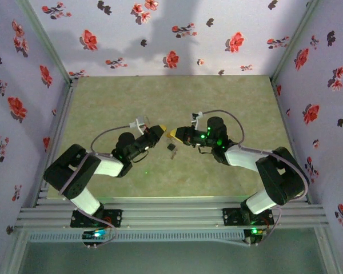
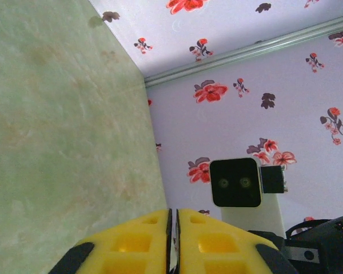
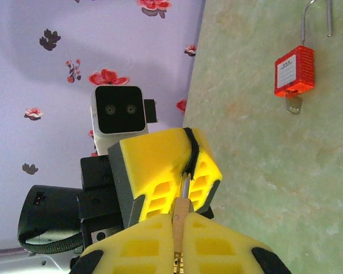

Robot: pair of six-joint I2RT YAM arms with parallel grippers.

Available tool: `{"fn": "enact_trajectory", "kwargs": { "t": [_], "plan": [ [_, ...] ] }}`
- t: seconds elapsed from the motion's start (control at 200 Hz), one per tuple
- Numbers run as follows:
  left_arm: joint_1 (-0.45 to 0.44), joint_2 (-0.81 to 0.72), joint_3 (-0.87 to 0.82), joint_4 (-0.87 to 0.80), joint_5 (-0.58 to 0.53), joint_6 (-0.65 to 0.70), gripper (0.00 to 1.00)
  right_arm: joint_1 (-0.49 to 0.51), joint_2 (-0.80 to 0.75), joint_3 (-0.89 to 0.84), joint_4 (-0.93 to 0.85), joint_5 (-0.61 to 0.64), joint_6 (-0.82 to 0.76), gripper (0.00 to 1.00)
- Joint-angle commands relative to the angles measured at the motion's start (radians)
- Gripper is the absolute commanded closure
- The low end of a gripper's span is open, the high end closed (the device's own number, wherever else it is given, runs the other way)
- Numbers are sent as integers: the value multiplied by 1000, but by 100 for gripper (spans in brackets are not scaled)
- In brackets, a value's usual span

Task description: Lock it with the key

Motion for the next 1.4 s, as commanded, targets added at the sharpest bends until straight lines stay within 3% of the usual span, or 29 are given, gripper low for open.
{"fn": "enact_trajectory", "kwargs": {
  "t": [0.0, 0.19, 0.41, 0.52, 0.83, 0.985, 1.395],
  "plan": [
    [-108, -21, 32, 38, 250, -19, 84, 34, 0, 25, 126, 33, -7, 100],
    [-108, -29, 35, 38, 251, -25, 81, 34, -5, 22, 123, 34, -10, 100],
    [-101, -25, 29, 38, 249, -28, 90, 34, -32, 12, 89, 39, -33, 100],
    [-91, -23, 22, 37, 246, -33, 100, 34, -51, 8, 65, 45, -47, 100],
    [-87, -10, 24, 36, 240, -47, 100, 34, -52, 0, 109, 23, -24, 100],
    [-88, -6, 24, 36, 234, -48, 100, 40, -55, -4, 137, 7, -19, 74],
    [-81, 3, 12, 36, 200, -66, 100, 53, -66, -23, 119, 11, -45, 74]
  ]
}}
